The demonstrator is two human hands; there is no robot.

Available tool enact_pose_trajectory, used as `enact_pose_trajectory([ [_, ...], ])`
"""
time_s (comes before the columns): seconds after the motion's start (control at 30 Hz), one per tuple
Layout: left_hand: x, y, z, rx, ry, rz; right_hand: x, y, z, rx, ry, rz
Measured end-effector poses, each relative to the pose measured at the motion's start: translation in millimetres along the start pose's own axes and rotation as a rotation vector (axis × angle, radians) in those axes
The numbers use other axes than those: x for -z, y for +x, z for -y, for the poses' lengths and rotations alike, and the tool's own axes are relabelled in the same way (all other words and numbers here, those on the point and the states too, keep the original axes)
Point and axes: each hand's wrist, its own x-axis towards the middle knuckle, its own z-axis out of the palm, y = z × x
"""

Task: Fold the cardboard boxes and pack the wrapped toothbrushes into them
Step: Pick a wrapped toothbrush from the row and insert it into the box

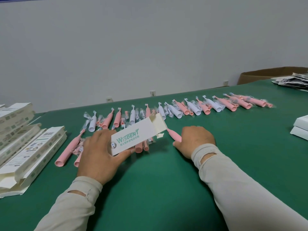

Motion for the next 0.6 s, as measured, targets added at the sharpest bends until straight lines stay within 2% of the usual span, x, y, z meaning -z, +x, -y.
enact_pose_trajectory([
  [0.07,0,0,1,-0.011,-0.001,-0.020,5,2,0,-0.024,0.048,-0.043],
  [0.13,0,2,4,-0.016,-0.001,-0.022,11,5,-6,-0.062,0.230,-0.081],
  [0.23,-1,2,5,-0.013,0.001,-0.013,17,3,-16,-0.038,0.896,-0.185],
  [0.3,-2,2,4,-0.012,0.004,-0.016,21,-3,-16,0.046,1.365,-0.169],
  [0.37,-2,1,3,-0.012,0.006,-0.022,24,-9,-11,0.134,1.639,-0.122],
  [0.5,-1,1,4,-0.020,0.014,-0.033,26,-11,-2,0.164,1.878,-0.118],
  [0.6,-1,1,5,-0.022,0.027,-0.025,22,-12,1,0.173,1.890,-0.111],
])
